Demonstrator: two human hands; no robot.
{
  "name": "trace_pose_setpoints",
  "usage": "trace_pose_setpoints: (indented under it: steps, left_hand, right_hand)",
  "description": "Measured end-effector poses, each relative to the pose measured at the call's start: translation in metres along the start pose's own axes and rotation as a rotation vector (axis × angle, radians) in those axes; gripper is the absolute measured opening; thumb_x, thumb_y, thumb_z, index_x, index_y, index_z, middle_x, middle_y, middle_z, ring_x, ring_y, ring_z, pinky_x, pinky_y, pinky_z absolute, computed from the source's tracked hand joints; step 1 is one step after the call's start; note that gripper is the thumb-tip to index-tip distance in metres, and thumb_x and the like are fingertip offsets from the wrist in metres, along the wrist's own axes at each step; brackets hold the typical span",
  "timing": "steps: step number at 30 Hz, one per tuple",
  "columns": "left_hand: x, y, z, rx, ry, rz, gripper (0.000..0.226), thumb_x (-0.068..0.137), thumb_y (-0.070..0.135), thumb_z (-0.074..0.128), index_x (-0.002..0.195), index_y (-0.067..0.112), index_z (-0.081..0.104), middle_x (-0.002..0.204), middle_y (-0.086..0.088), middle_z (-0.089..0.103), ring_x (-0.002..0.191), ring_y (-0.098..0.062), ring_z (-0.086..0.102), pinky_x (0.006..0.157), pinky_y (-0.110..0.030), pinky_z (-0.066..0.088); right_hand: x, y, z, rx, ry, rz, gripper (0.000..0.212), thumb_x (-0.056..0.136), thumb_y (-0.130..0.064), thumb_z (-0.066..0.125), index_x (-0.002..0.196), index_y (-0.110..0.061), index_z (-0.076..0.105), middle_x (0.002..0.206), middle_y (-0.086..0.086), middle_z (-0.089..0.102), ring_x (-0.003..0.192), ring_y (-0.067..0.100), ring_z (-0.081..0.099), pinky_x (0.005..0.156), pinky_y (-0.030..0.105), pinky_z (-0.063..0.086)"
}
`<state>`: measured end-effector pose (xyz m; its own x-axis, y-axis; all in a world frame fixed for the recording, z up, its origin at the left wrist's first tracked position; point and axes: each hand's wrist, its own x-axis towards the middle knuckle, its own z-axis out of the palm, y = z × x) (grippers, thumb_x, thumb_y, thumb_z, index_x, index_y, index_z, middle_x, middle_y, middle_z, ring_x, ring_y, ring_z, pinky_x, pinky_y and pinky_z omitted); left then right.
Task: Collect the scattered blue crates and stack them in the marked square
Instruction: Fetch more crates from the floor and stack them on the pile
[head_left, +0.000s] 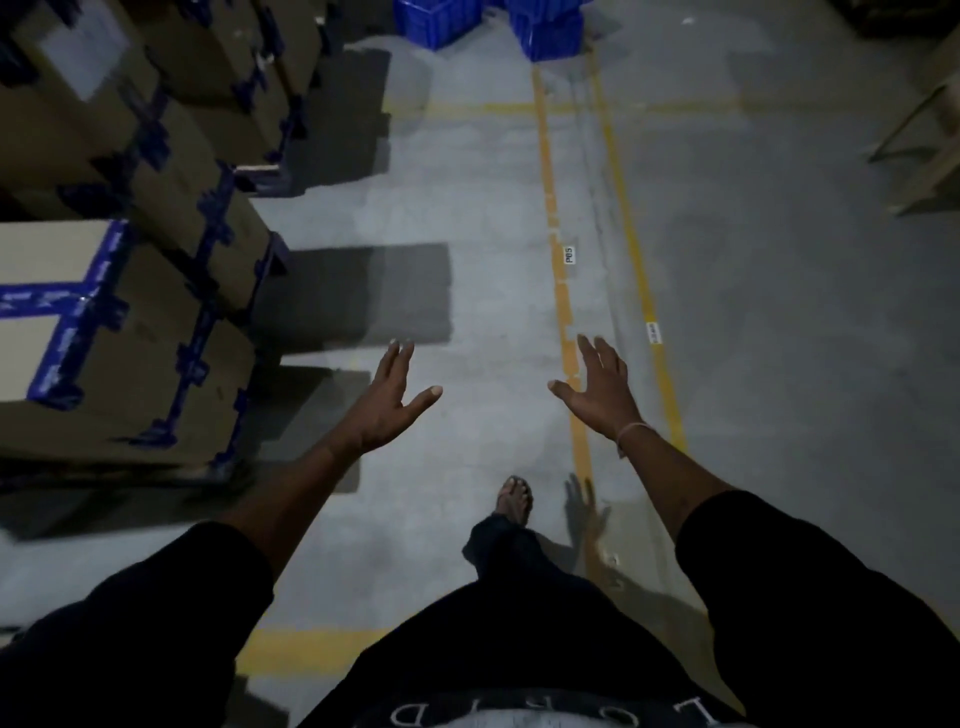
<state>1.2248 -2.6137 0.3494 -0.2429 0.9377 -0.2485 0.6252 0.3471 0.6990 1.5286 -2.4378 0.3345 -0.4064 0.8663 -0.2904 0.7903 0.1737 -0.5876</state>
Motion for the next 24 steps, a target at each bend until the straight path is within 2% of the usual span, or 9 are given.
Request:
trace_pose_setpoints:
  steps: [3,6,10,17,24]
  left_hand:
    - [0.064,0.007,-0.023,0.011,0.018,-0.015,0.099,0.085,0.080,0.047,0.160,0.034,0.002,0.168,0.010,-0.009,0.154,-0.015,0.012,0.116,-0.048,0.037]
    - [0.125,0.015,-0.044,0.024,0.010,0.002,0.101,0.085,0.082,0.046,0.160,0.031,0.001,0.168,0.008,-0.009,0.154,-0.009,-0.001,0.118,-0.049,0.034]
    - [0.206,0.026,-0.063,0.023,0.059,0.014,0.101,0.086,0.079,0.047,0.161,0.028,0.001,0.168,0.009,-0.007,0.152,-0.002,-0.009,0.120,-0.046,0.031]
    - [0.328,0.034,-0.096,-0.057,0.040,0.001,0.100,0.085,0.080,0.049,0.158,0.039,-0.004,0.166,0.018,-0.013,0.154,-0.005,-0.002,0.121,-0.048,0.029]
    - [0.495,0.016,-0.163,-0.039,0.055,0.048,0.101,0.083,0.083,0.048,0.158,0.039,-0.003,0.167,0.016,-0.012,0.154,-0.007,0.003,0.119,-0.049,0.032]
  right_hand:
    - [0.066,-0.014,-0.017,0.007,0.019,0.006,0.090,0.085,-0.060,0.060,0.156,-0.035,0.011,0.165,-0.007,0.004,0.151,0.024,0.001,0.120,0.048,0.020]
    - [0.120,-0.030,-0.040,0.023,0.013,0.016,0.090,0.085,-0.060,0.061,0.156,-0.035,0.012,0.165,-0.007,0.004,0.151,0.024,0.001,0.121,0.047,0.017]
    - [0.193,-0.044,-0.073,-0.003,0.016,0.003,0.090,0.085,-0.061,0.060,0.156,-0.035,0.011,0.165,-0.007,0.002,0.152,0.024,-0.001,0.121,0.047,0.016]
    - [0.318,-0.066,-0.112,-0.024,0.040,-0.006,0.090,0.085,-0.062,0.059,0.156,-0.035,0.011,0.165,-0.006,0.004,0.151,0.023,0.000,0.121,0.048,0.016]
    - [0.474,-0.096,-0.134,-0.056,0.072,0.004,0.089,0.084,-0.060,0.060,0.156,-0.035,0.013,0.165,-0.005,0.006,0.151,0.024,0.002,0.121,0.047,0.018]
